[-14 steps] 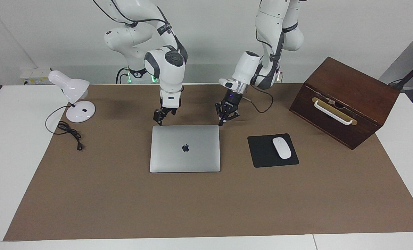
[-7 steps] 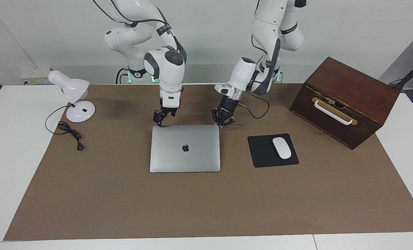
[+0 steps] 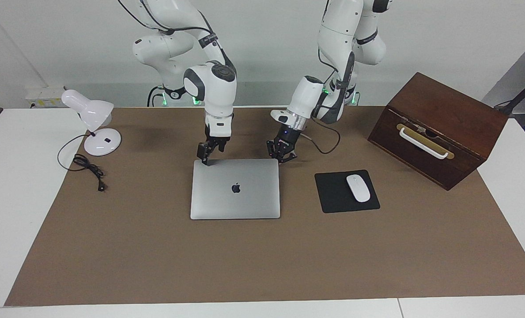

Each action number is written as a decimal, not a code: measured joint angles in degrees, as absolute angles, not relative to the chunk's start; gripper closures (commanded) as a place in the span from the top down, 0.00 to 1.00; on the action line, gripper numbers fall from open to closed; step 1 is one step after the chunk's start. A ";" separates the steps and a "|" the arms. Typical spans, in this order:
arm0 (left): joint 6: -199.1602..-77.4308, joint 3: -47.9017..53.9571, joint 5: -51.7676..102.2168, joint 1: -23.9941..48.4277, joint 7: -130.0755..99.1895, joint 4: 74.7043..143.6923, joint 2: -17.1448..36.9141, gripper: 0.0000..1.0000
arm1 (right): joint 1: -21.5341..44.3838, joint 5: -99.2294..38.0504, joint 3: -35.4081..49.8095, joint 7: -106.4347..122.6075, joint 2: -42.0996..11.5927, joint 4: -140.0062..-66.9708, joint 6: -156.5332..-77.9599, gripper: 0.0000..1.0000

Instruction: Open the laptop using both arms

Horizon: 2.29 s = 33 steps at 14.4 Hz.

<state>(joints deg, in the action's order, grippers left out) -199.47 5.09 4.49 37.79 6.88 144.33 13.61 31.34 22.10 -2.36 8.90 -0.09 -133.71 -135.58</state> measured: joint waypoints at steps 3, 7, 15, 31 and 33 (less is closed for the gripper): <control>-199.49 4.92 3.69 37.79 6.91 144.12 14.41 0.00 | 31.34 22.11 -2.36 8.90 -0.53 -133.73 -136.60 1.00; -199.53 4.84 3.46 37.79 7.29 143.53 14.86 0.00 | 31.27 22.11 -2.41 8.90 -1.36 -133.75 -138.37 1.00; -199.56 4.55 2.24 37.78 7.88 143.48 14.94 0.00 | 30.67 22.13 -2.67 8.91 -2.40 -133.27 -141.66 1.00; -199.71 4.52 2.20 37.78 7.97 143.43 15.02 0.00 | 28.02 22.43 -2.71 15.42 -5.57 -123.02 -140.98 1.00; -199.72 4.52 2.20 37.78 7.97 143.40 15.04 0.00 | 27.12 22.43 -2.71 16.33 -6.08 -121.14 -140.60 1.00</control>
<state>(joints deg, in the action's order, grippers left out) -199.72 4.52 2.20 37.78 7.97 143.40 15.04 27.12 22.43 -2.71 16.33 -6.08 -121.14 -140.60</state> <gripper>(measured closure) 0.991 0.000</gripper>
